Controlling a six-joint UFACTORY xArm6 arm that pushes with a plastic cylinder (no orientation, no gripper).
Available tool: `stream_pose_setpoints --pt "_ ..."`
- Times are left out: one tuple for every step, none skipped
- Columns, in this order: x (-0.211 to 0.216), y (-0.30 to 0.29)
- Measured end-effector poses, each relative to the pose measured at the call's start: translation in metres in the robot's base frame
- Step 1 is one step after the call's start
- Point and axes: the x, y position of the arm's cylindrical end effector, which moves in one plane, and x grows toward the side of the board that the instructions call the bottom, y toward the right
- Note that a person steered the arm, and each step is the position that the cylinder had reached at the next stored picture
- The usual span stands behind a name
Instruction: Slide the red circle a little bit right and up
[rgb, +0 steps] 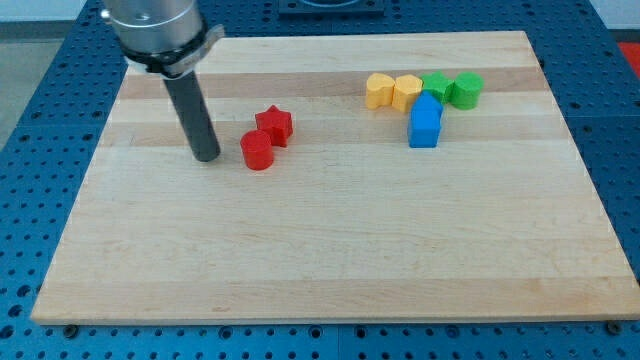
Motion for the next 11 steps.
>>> stream_pose_setpoints --pt "0.000 0.025" --pt "0.003 0.046" --pt "0.015 0.061" --pt "0.027 0.069" --pt "0.027 0.083" --pt "0.024 0.105" --pt "0.021 0.125" --pt "0.002 0.125" --pt "-0.019 0.124" --pt "-0.031 0.124" --pt "-0.032 0.132"
